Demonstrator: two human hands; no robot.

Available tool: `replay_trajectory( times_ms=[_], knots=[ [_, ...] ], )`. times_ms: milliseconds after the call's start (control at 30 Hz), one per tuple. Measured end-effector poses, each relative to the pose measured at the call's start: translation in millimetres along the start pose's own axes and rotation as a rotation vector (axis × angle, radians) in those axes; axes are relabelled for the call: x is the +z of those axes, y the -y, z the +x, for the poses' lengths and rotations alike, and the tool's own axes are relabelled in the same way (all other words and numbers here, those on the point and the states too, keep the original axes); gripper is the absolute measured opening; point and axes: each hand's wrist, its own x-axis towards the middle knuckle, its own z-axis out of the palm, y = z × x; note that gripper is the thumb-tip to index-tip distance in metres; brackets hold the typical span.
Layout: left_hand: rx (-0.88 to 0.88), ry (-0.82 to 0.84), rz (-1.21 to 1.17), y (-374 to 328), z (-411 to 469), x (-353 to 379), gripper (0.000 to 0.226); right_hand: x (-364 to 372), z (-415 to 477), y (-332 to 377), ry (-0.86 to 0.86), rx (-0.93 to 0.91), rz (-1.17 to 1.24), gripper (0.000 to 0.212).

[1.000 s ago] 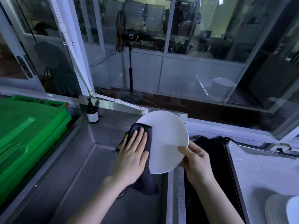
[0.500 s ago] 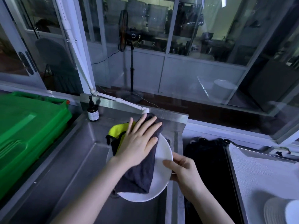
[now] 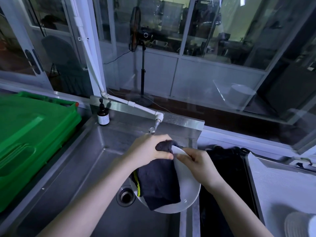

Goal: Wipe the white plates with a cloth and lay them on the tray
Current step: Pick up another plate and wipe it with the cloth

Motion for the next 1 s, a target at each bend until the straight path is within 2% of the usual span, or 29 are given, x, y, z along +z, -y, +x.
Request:
replay_trajectory(
  times_ms=[67, 133, 267, 333, 467, 567, 633, 733, 833, 900, 933, 1000],
  knots=[
    [-0.024, 0.058, -0.007, 3, -4, 0, 0.062, 4, 0, 0, -0.047, 0.006, 0.017, 0.024],
    [-0.057, 0.037, -0.146, 10, -12, 2, 0.059, 3, -2, -1, -0.067, 0.012, 0.038, 0.029],
    [-0.207, -0.233, -0.431, 26, -34, 11, 0.025, -6, -4, -5, -0.271, 0.045, 0.205, 0.023],
    [-0.290, -0.292, -0.481, 28, -39, 11, 0.020, -8, -5, -6, -0.322, 0.060, 0.267, 0.021],
    [-0.220, -0.185, -0.380, 20, -31, -9, 0.034, -9, 1, 0, -0.225, 0.009, 0.085, 0.016],
    [-0.118, -0.020, -0.259, 10, -20, -19, 0.033, 1, 8, 13, -0.083, -0.136, -0.133, 0.009],
    [-0.077, 0.008, -0.215, 6, -18, -18, 0.032, 7, 11, 15, -0.048, -0.175, -0.203, 0.011],
    [-0.146, -0.184, -0.330, 11, -25, -13, 0.037, -2, 16, 13, -0.134, -0.136, -0.046, 0.011],
    [-0.274, -0.463, -0.544, 11, -41, 6, 0.021, -7, 17, 2, -0.379, 0.040, 0.324, 0.015],
    [-0.356, -0.510, -0.732, 6, -44, 18, 0.015, 2, 14, -5, -0.536, 0.156, 0.517, 0.012],
    [-0.368, -0.500, -0.769, 6, -43, 20, 0.016, 5, 11, -8, -0.558, 0.191, 0.549, 0.011],
    [-0.331, -0.459, -0.741, 7, -39, 12, 0.022, 4, 5, -13, -0.461, 0.193, 0.535, 0.005]
  ],
)
